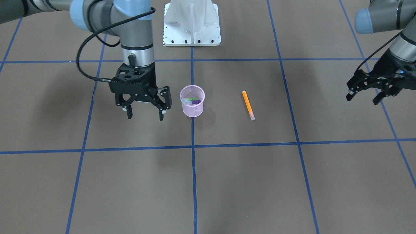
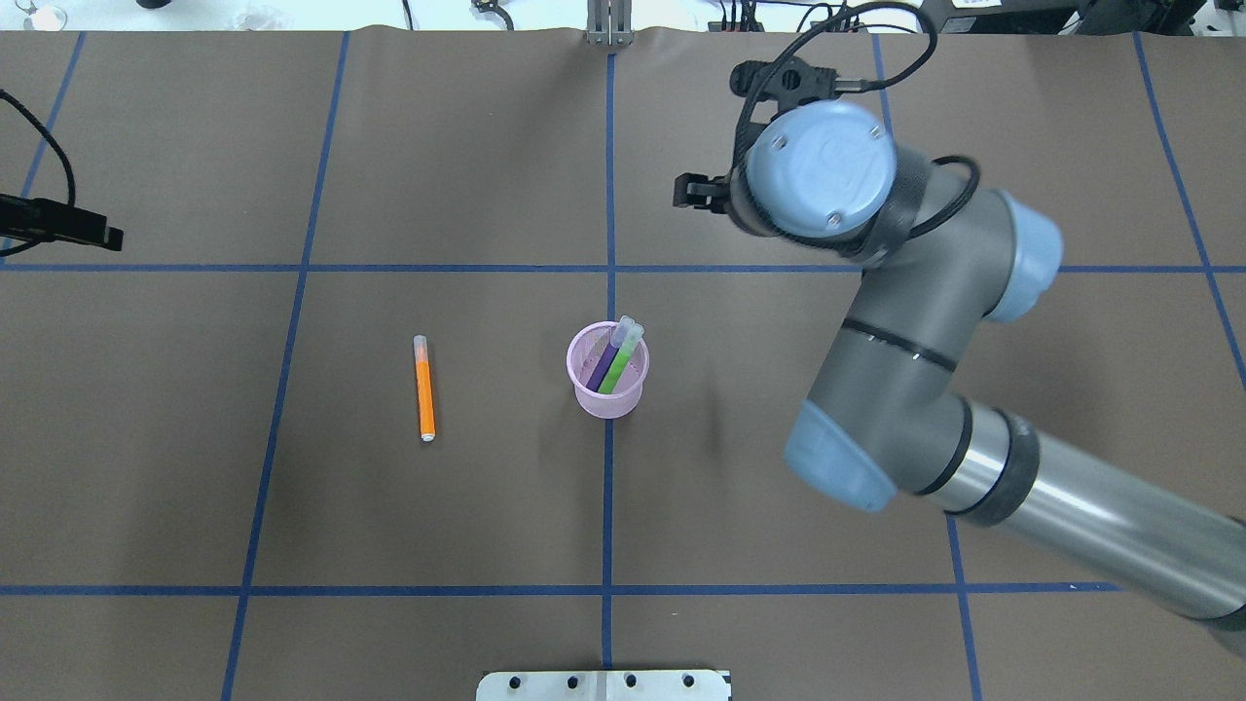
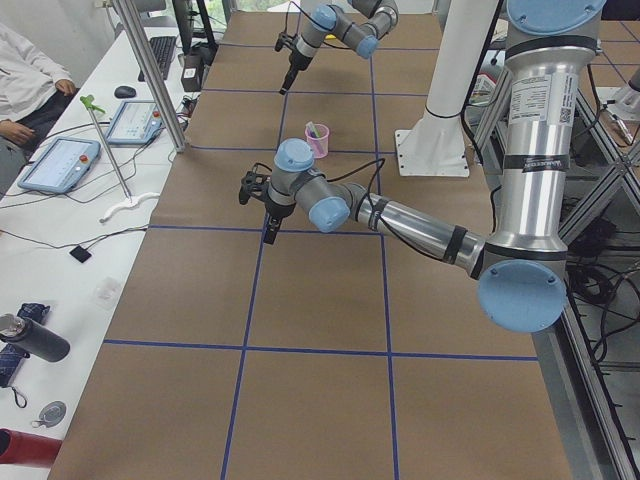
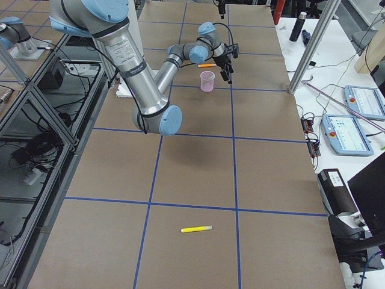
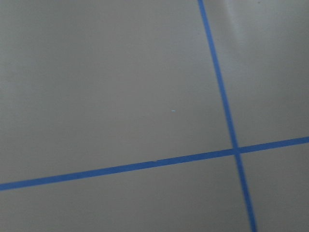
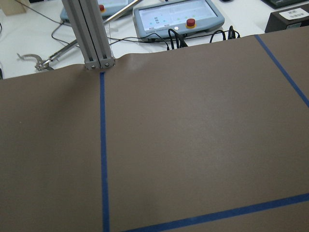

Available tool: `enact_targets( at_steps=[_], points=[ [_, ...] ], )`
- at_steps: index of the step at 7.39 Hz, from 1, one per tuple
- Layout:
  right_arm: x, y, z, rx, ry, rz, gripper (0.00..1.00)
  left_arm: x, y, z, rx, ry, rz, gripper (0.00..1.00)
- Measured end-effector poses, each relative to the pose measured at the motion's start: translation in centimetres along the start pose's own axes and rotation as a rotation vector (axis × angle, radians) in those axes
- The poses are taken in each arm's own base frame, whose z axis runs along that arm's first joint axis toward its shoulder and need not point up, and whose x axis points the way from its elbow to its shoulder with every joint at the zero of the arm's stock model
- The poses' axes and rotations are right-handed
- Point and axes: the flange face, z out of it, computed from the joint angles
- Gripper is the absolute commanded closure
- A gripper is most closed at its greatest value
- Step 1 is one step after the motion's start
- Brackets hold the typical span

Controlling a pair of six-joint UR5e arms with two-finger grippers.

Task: Collect pens into pen holder
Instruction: 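Drop the purple marker into the cup while the left arm reaches out, then lower the left gripper onto the orange marker and close it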

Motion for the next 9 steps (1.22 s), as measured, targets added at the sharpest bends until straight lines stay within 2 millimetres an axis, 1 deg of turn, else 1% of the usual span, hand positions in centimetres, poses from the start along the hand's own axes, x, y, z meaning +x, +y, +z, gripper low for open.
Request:
enact_targets(
  at_steps=[2, 3, 4, 5, 6, 7, 8, 9],
  points=[
    [8.0, -6.0, -1.2, -0.172, -0.042, -0.136, 0.00, 7.8, 1.1, 3.7, -0.015, 0.023, -0.082, 0.00],
    [12.3, -8.5, -1.7, -0.232, -0.062, -0.210, 0.00, 11.4, 1.6, 5.3, -0.047, 0.019, -0.123, 0.00],
    [16.4, -10.7, -2.4, -0.281, -0.078, -0.285, 0.00, 15.0, 1.8, 6.6, -0.079, -0.006, -0.166, 0.00],
    [19.7, -12.1, -2.9, -0.318, -0.091, -0.342, 0.00, 18.4, 2.4, 8.0, -0.101, -0.038, -0.196, 0.00],
    [22.2, -12.6, -2.9, -0.344, -0.097, -0.378, 0.00, 21.7, 3.1, 9.9, -0.119, -0.059, -0.214, 0.00],
    [23.6, -12.5, -2.7, -0.358, -0.098, -0.392, 0.00, 24.3, 3.2, 11.9, -0.137, -0.072, -0.221, 0.00],
    [24.3, -12.4, -2.6, -0.365, -0.096, -0.396, 0.00, 26.4, 2.7, 13.9, -0.154, -0.084, -0.224, 0.03],
    [24.7, -12.2, -2.5, -0.368, -0.092, -0.393, 0.00, 27.8, 2.0, 15.9, -0.171, -0.098, -0.224, 0.06]
  ],
)
